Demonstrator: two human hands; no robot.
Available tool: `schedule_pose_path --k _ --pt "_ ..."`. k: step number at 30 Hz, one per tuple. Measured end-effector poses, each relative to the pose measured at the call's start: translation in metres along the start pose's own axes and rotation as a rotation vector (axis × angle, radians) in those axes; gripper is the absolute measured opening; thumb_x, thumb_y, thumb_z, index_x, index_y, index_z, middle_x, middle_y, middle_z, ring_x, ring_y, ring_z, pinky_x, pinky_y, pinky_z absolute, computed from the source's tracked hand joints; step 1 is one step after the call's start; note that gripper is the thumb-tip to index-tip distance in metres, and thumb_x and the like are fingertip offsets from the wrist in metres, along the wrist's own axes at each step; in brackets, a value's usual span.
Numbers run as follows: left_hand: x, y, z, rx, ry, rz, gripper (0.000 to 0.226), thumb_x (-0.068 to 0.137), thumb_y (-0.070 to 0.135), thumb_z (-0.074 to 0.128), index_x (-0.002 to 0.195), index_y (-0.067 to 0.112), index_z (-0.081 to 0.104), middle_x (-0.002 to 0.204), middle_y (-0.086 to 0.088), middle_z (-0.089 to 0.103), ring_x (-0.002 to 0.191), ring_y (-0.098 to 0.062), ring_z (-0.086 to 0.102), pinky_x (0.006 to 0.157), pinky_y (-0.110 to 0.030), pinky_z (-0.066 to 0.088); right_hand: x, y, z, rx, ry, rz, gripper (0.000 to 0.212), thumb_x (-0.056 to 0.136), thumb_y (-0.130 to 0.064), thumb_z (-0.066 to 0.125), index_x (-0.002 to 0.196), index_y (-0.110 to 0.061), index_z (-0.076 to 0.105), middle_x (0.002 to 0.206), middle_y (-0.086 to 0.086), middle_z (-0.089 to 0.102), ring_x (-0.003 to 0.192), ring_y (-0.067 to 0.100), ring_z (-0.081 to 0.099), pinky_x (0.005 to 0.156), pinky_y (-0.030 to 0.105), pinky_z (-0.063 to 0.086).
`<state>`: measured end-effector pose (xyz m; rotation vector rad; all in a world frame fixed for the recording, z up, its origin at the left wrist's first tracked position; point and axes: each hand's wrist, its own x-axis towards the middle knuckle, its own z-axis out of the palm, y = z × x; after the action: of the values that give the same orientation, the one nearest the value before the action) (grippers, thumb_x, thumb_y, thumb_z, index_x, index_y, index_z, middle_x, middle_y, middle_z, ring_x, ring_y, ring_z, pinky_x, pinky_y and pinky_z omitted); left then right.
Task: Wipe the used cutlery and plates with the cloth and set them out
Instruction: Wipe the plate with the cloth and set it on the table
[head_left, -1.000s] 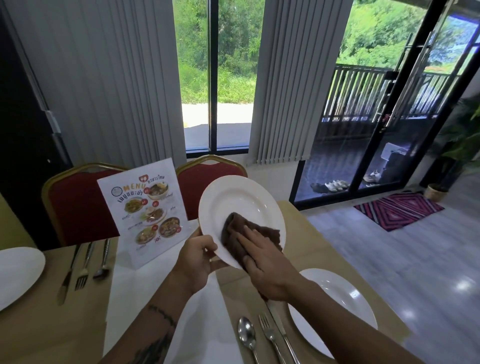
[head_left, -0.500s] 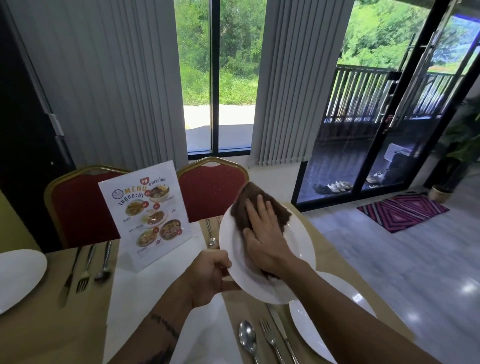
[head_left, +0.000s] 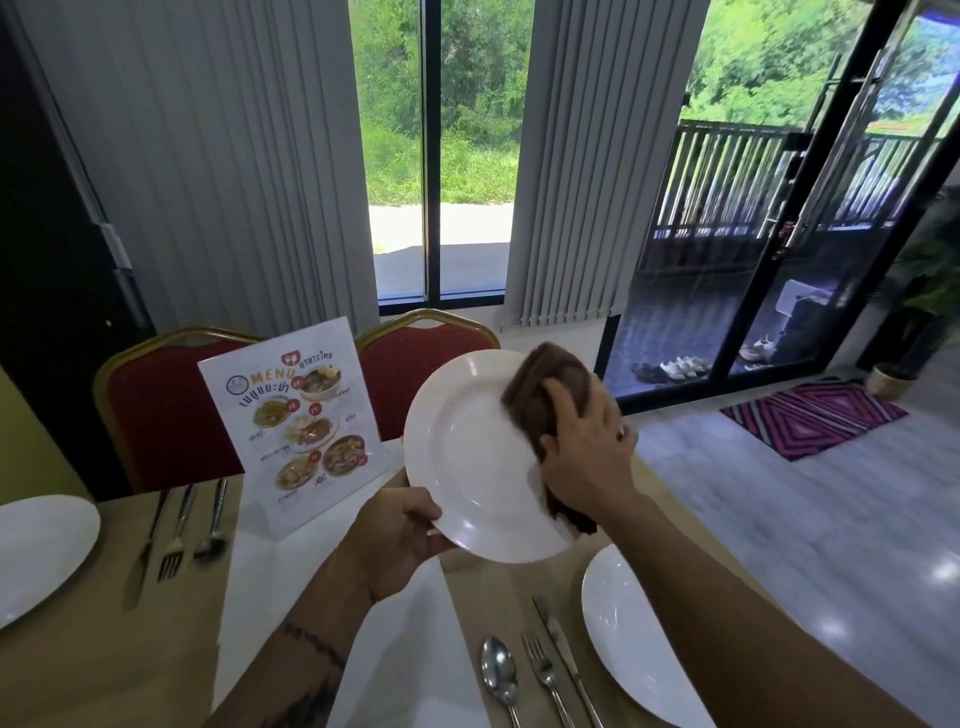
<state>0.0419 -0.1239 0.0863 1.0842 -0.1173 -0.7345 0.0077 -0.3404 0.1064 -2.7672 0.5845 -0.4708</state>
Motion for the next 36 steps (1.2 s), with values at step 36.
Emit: schedule_pose_path --k 36 --pt "0.038 0.006 0.032 0.012 0.044 -0.103 0.037 0.106 0.034 0.034 0.119 0.017 0.064 0.107 -0.011 0.076 0.107 -0.036 0.066 0.085 -0.054 0.054 -0.036 -0.010 0.039 0.403 -0.165 -0.134 0.078 0.088 -0.021 0.056 0.159 -0.033 0.026 0.168 -0.002 0.022 0.155 0.022 0.016 0.127 0.052 0.011"
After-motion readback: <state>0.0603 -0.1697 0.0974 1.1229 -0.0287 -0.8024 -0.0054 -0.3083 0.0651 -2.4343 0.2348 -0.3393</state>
